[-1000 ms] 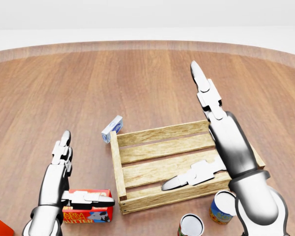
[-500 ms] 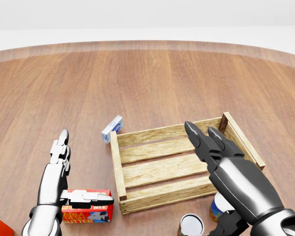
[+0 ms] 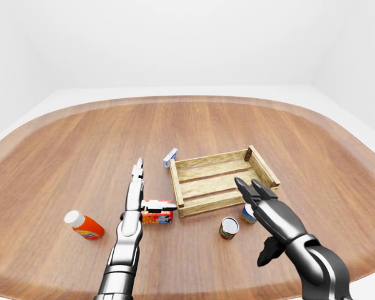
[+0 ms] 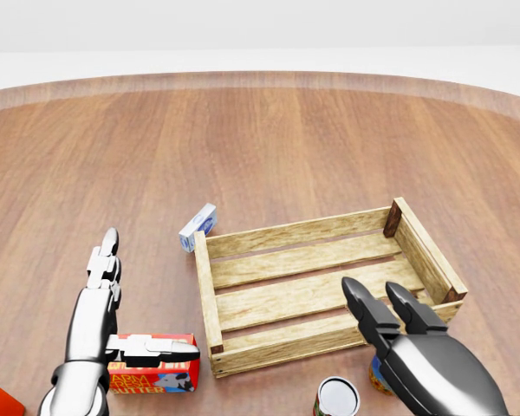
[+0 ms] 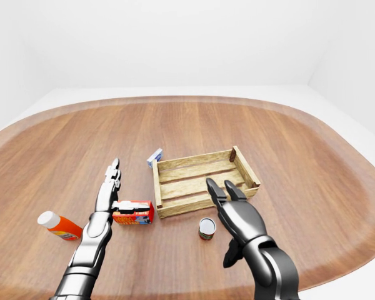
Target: Pick up the tomato sauce, and put it in the wooden tray.
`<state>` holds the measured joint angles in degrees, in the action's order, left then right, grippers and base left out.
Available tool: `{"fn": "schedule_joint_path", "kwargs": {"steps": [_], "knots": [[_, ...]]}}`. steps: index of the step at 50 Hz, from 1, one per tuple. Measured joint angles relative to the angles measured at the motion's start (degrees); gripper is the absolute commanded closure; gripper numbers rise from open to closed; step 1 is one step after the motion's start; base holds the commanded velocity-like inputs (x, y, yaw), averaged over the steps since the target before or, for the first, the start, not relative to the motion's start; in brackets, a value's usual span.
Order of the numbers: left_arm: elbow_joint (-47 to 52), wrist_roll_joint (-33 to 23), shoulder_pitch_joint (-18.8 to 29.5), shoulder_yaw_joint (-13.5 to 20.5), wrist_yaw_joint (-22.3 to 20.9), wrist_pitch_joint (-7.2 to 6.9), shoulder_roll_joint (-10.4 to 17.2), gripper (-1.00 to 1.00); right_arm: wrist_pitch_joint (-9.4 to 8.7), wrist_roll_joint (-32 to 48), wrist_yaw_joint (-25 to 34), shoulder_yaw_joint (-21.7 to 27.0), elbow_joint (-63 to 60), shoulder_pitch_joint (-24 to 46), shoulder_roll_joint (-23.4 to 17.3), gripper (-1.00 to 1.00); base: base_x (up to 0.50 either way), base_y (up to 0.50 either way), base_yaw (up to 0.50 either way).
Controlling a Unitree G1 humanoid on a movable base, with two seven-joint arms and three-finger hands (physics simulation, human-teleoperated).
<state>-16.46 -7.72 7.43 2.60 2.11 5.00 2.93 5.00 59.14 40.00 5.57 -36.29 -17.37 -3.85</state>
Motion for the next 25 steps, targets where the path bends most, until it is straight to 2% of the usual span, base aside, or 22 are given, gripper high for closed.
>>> {"fn": "schedule_joint_path", "kwargs": {"steps": [25], "knots": [[-1.4,-0.5,0.5,-0.1,0.4,0.00,0.1,-1.00,0.00,3.4,0.0,-5.6,10.6,-1.6,-1.0,-1.00,0.00,0.00,0.00]]}}
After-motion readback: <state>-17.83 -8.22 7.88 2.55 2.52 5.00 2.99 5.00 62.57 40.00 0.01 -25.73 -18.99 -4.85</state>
